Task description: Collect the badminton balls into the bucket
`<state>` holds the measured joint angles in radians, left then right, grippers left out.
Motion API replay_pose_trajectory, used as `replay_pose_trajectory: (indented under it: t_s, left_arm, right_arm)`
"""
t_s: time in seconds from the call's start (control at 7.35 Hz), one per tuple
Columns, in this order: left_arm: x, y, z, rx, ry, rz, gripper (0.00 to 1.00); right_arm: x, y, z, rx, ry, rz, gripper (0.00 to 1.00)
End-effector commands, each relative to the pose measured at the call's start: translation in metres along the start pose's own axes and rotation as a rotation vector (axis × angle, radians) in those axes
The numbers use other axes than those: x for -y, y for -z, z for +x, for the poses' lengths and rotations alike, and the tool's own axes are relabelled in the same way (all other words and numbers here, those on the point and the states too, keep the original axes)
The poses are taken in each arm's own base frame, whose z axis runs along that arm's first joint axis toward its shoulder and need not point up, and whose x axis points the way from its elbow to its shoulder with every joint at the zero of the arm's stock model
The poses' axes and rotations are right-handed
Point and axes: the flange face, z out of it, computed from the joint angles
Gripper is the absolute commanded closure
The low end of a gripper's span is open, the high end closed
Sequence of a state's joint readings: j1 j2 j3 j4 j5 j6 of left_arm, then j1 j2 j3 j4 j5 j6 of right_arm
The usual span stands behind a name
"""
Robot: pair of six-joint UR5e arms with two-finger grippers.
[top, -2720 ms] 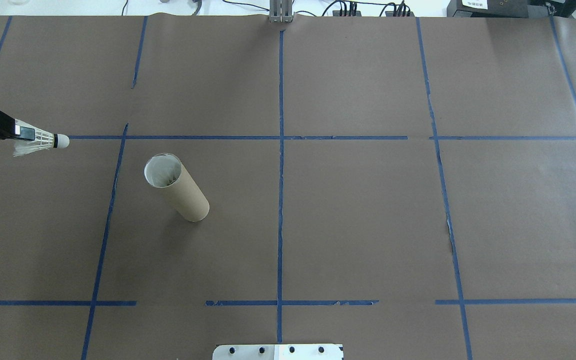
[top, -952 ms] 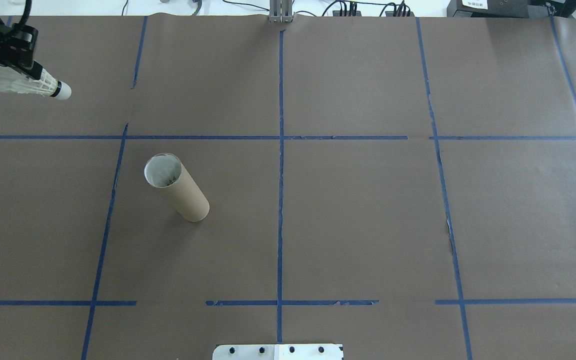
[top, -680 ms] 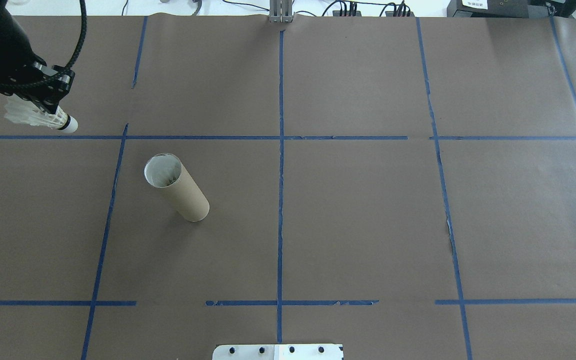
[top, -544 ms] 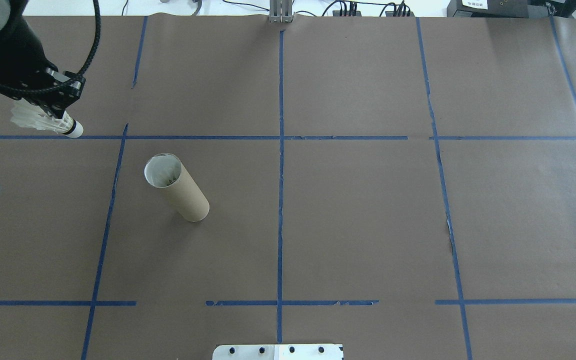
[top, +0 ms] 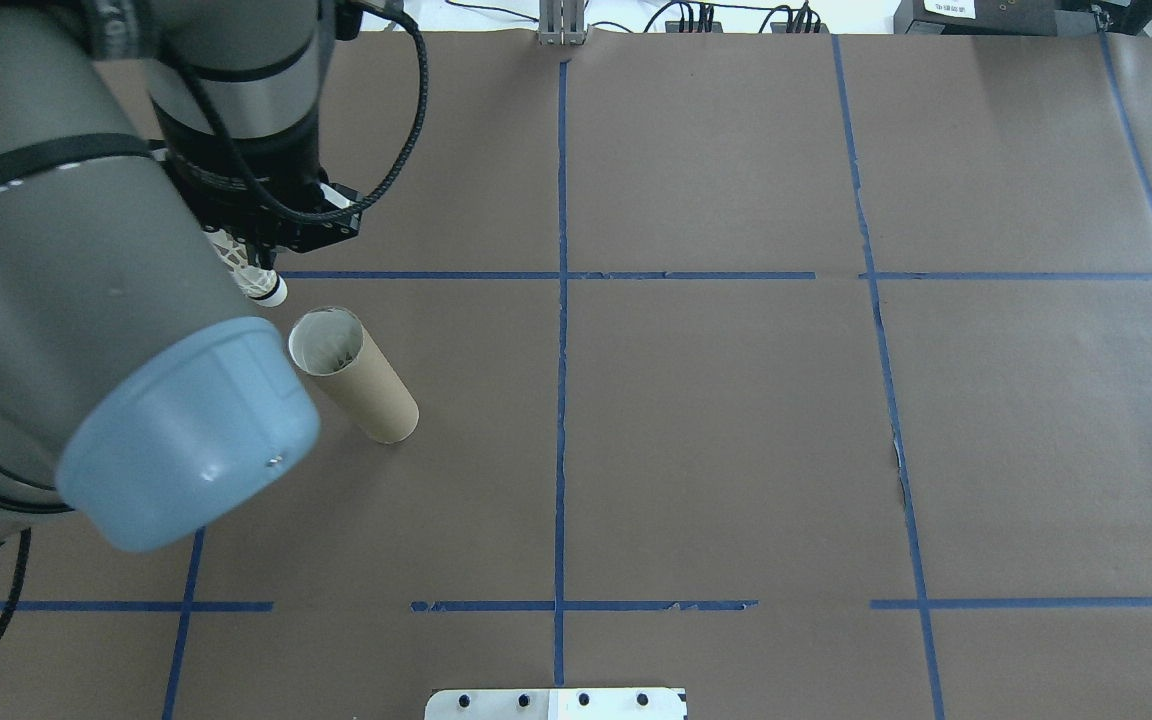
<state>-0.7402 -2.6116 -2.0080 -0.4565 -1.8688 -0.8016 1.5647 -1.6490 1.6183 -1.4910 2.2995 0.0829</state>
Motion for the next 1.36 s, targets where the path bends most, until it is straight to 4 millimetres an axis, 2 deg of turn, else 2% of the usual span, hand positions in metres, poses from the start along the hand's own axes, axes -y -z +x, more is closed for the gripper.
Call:
replay_pose_trajectory:
  t_s: [0.0,0.27,0.82,1.22]
  left_arm:
    - [-0.002,-0.009,0.033,0.060,0.022,-0.012,1.00]
    - [0.000,-0.021,0.043,0.122,0.022,0.013,1.00]
    - [-0.001,-0.040,0.052,0.136,0.009,-0.005,1.00]
    - [0.009,-0.059,0.059,0.128,0.004,-0.001,1.00]
  right_arm:
    - [0.000,0.000,0.000,0.000,0.000,0.000,0.00]
    - [0.000,0.000,0.000,0.000,0.000,0.000,0.00]
    - [0.000,0.000,0.000,0.000,0.000,0.000,0.00]
    - [0.000,0.000,0.000,0.000,0.000,0.000,0.00]
